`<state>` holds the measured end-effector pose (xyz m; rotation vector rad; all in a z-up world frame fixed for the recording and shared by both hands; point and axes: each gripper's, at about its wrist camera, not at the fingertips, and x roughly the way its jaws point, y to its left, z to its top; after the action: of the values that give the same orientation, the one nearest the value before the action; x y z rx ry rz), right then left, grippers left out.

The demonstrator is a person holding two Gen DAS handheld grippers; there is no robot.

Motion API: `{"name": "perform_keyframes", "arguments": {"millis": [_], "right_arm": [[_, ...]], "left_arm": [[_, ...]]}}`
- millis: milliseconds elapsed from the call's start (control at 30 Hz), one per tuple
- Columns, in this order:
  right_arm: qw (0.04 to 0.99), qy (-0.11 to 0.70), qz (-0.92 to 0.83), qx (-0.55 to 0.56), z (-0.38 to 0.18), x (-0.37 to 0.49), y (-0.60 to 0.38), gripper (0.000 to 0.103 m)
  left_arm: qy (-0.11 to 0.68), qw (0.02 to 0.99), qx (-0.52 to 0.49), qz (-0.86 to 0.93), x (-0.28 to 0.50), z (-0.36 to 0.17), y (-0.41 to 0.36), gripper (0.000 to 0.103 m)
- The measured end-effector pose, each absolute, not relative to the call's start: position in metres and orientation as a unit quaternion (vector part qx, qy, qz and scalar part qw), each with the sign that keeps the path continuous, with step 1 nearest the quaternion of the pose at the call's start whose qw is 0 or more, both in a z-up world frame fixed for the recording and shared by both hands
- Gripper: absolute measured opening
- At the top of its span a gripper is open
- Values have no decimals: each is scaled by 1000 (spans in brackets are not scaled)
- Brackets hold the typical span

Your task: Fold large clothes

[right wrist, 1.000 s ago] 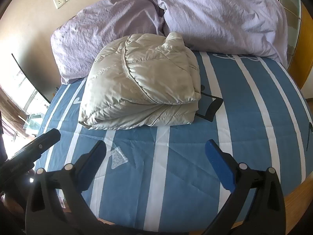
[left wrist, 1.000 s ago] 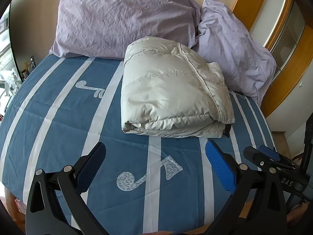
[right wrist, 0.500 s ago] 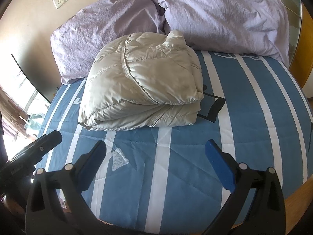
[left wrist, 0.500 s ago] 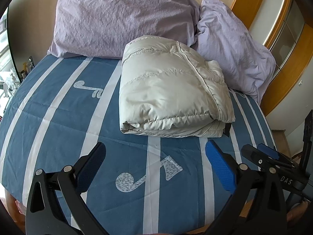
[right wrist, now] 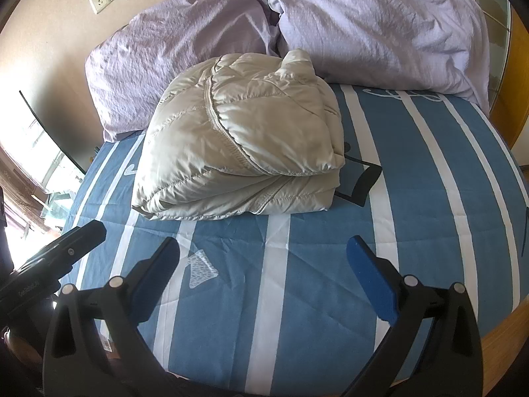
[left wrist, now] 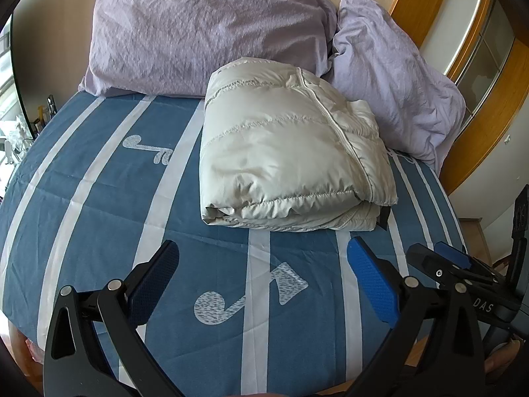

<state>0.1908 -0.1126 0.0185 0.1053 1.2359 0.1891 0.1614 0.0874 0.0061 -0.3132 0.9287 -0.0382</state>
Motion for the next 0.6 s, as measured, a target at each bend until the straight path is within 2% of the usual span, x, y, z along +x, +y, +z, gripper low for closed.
{"name": "perform_keyframes", "arguments": {"millis": [600], "right_arm": [[811,576,88,50,20,190,-116,101]], "left_arm": [[446,883,-147,-23,161,6,83,102]]}}
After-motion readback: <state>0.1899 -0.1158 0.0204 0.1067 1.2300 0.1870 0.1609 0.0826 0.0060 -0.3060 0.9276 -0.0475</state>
